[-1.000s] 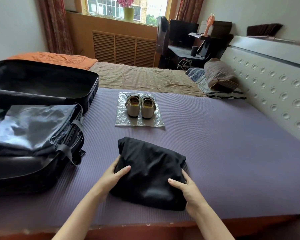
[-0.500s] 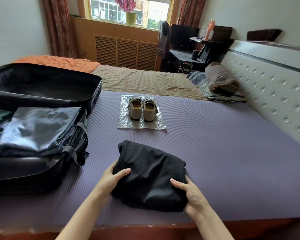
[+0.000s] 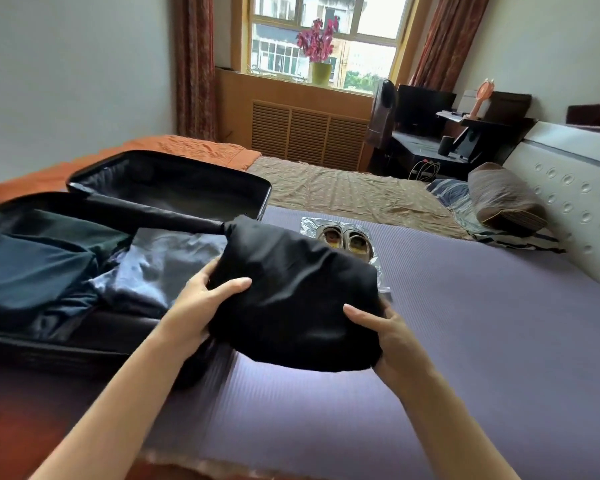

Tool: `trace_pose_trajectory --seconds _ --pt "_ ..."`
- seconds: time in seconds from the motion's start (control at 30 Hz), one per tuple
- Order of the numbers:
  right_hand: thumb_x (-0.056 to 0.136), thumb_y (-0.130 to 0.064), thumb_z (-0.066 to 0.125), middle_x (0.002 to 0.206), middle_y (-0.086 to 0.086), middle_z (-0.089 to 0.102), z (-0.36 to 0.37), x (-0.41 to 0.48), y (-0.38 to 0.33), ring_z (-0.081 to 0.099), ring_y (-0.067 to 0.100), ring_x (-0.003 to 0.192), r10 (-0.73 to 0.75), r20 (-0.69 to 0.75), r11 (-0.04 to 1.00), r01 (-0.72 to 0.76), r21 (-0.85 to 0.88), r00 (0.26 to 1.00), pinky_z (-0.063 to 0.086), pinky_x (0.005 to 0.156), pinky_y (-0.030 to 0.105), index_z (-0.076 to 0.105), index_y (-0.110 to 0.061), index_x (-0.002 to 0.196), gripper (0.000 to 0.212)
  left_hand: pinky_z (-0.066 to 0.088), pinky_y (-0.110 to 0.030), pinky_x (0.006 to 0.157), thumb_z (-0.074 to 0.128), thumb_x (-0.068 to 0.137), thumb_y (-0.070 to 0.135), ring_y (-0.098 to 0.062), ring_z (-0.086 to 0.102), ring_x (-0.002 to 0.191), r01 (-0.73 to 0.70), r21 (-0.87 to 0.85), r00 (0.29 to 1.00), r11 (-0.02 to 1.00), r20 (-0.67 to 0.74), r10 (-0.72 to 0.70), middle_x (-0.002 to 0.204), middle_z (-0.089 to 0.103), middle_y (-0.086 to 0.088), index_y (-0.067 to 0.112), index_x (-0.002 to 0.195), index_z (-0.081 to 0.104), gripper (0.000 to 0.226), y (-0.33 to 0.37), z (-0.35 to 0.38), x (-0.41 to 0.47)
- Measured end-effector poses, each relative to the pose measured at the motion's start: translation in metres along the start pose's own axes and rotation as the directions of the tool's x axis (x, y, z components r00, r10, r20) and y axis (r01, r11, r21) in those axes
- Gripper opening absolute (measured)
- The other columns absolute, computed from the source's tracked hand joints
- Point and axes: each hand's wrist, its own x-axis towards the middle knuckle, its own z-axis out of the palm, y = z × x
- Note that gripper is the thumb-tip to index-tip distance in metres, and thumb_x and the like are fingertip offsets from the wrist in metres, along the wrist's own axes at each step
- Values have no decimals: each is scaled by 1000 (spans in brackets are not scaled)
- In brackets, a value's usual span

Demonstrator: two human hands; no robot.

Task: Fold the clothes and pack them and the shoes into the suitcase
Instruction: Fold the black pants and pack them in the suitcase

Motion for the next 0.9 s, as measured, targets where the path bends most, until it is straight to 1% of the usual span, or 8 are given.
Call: trace_pose_trajectory --seconds 0.1,0.23,0.43,0.53,0.63,0.73,0.8,0.9 --pt "79 5 63 116 13 67 49 37 3 66 31 103 -25 30 1000 25 6 999 56 84 42 59 -15 121 47 56 -20 65 65 81 3 -14 68 85 -24 41 995 999 -95 28 99 72 0 28 105 63 34 27 -44 16" --pt "80 8 63 115 14 67 111 88 20 65 32 104 4 81 1000 -6 15 997 54 88 48 60 -16 118 45 55 -25 73 65 81 2 -12 67 85 -45 131 980 990 -186 69 101 70 -1 27 113 62 40 52 -113 43" --pt "78 12 63 108 15 68 180 151 62 67 29 93 -17 88 1000 16 13 996 57 80 42 60 -13 119 48 56 -22 56 61 83 -3 -10 69 67 10 150 960 989 -278 32 89 70 -1 27 99 64 34 62 -190 80" --pt "77 10 64 107 9 70 190 164 87 68 24 94 -29 43 997 32 -76 999 57 81 39 60 -16 122 52 55 -32 71 61 82 -5 -20 68 78 79 168 945 983 -326 -20 100 68 -10 23 102 64 35 38 -218 94" --pt "76 5 68 115 4 67 182 165 116 66 22 102 76 3 956 -72 -285 997 54 90 41 54 -19 128 59 49 -36 89 65 80 -2 -26 63 97 226 260 941 939 -307 -141 112 65 -12 14 125 56 49 4 -238 92" --pt "73 -9 75 142 5 45 180 161 128 52 23 122 120 -56 814 -131 -567 991 44 102 36 31 -19 145 84 42 -29 91 67 80 0 -20 58 101 251 372 945 894 -295 -143 118 61 -8 15 133 48 58 -11 -242 89" --pt "82 -13 70 152 3 18 184 157 123 35 22 135 71 -69 691 -99 -716 995 31 102 21 7 -16 152 94 38 -26 92 68 83 7 -18 55 105 240 487 946 839 -313 -89 123 59 -9 15 134 47 56 -8 -240 91" --pt "87 -18 66 155 6 -9 186 151 121 8 23 145 -112 -18 536 45 -843 994 18 113 27 -10 -13 151 99 36 -32 99 67 85 21 -26 51 120 214 764 915 609 -375 148 131 55 -12 15 134 50 52 -4 -233 91"
